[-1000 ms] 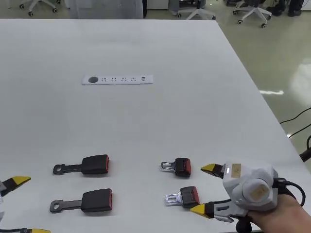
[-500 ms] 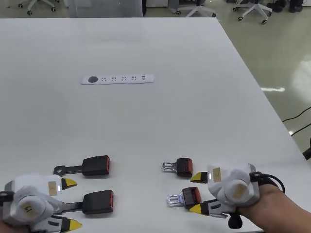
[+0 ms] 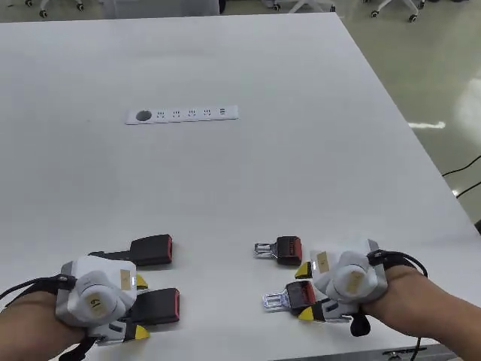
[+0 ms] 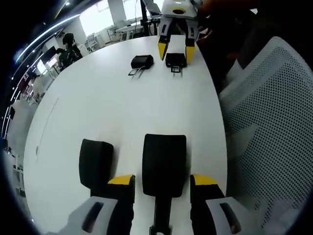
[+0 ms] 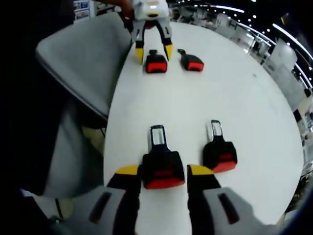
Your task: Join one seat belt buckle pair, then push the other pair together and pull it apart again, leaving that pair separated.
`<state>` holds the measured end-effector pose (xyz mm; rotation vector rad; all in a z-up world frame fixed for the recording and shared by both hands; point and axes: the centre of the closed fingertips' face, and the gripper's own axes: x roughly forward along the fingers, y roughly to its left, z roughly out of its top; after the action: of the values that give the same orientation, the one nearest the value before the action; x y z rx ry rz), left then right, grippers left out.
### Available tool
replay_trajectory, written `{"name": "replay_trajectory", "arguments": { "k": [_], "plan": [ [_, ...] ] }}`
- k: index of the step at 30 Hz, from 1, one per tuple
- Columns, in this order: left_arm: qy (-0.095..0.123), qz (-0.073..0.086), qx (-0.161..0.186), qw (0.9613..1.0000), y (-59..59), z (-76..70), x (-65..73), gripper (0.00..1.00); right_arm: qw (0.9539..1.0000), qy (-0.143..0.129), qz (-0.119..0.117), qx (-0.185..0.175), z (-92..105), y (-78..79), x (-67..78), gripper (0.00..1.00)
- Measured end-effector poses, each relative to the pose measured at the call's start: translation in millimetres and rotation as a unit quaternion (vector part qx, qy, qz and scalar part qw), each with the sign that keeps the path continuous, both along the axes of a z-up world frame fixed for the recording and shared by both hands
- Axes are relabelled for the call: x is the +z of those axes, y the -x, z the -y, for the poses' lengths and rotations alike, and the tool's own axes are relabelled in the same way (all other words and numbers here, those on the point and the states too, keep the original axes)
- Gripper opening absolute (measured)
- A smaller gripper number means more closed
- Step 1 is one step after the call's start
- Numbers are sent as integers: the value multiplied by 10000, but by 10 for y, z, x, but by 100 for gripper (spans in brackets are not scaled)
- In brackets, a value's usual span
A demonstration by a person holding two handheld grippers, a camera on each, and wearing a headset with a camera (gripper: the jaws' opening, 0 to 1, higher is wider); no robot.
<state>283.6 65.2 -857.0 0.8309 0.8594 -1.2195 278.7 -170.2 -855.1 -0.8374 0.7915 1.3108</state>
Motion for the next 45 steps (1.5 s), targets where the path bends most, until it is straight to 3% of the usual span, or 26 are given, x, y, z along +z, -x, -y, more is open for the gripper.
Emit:
{"name": "replay_trajectory", "arguments": {
  "k": [4, 7, 23, 37, 45],
  "plan": [
    [-27, -8, -180, 9998, -13, 14, 5, 41, 9999, -17, -106, 43, 5, -1, -15, 35],
    [-86, -145, -234, 9996, 28, 18, -4, 34, 9999, 3, -162, 12, 4, -6, -23, 34],
    [-184, -369, -144, 9990, 21, 19, -15, 33, 9991, -127, -368, -148, 0, -3, -56, 34],
    [-263, -396, -262, 9985, 21, 32, -12, 34, 9991, -150, -359, -159, -6, -2, -48, 35],
    [-440, -427, -400, 9973, 20, 48, -21, 34, 9991, -217, -330, -160, -9, -7, -43, 35]
  ]
}}
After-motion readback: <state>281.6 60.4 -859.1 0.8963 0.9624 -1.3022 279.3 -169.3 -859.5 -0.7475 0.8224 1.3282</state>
